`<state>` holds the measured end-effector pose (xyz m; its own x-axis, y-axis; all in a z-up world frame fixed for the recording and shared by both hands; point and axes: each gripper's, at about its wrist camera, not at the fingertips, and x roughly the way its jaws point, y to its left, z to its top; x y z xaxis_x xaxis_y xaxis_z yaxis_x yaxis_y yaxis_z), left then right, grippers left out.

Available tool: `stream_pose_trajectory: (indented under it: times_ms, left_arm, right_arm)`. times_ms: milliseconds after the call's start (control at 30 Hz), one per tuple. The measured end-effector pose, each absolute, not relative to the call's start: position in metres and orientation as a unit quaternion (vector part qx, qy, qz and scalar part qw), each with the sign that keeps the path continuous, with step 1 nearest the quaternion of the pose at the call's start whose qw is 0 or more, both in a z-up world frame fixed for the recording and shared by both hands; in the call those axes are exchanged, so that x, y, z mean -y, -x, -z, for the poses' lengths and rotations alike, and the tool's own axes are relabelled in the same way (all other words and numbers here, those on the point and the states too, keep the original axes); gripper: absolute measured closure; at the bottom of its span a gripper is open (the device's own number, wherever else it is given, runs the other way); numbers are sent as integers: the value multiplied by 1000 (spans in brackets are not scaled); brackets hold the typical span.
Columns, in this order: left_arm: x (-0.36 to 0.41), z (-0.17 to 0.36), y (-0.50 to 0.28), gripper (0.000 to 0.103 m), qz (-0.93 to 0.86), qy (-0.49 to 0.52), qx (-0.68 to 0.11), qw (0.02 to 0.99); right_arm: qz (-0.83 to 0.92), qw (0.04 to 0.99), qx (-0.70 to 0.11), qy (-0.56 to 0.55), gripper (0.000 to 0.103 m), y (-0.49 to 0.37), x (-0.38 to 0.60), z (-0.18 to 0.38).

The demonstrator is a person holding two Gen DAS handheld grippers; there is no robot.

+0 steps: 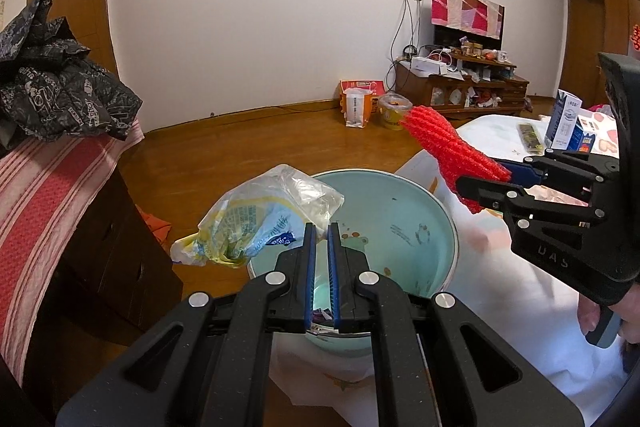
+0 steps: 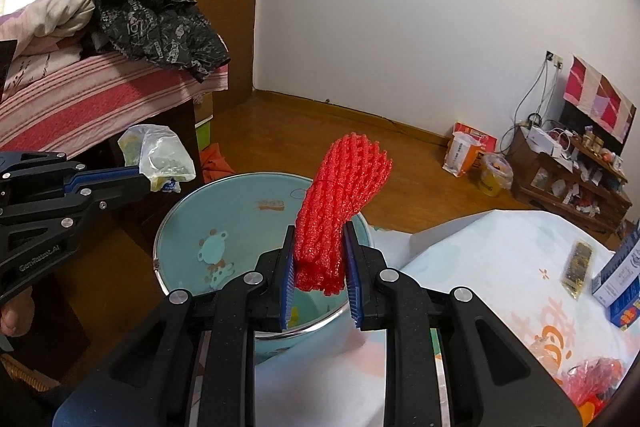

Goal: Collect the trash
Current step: 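Open both grippers to drop the red net and clear bags into the bin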

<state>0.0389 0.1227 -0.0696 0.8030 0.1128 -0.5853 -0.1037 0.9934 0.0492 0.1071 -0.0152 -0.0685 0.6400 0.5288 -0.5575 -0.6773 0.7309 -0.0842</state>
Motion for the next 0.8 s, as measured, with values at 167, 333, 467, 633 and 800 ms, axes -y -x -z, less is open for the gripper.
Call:
stream_pose_trajectory:
  times_ms: [167, 333, 467, 633, 800]
  left_arm:
    - [-121, 70, -40, 96, -54, -6, -311, 949]
    - [-122, 73, -41, 94, -46, -1, -317, 947]
    - [-118, 72, -40, 67, -46, -4, -314, 948]
    - [-116, 74, -40, 50, -45, -2, -315, 948]
    - [-112, 77, -42, 50, -38, -1, -320, 947]
  right_arm:
    - [-342, 891, -259, 148, 80, -106, 14, 70]
    - [-348, 887, -263, 152, 62, -104, 12, 74]
    - [-349, 886, -267, 149, 57, -104, 13, 77]
    - [-341, 890, -269, 141, 53, -103, 21, 76]
    - [-317, 901, -271, 119, 50, -103, 49, 71]
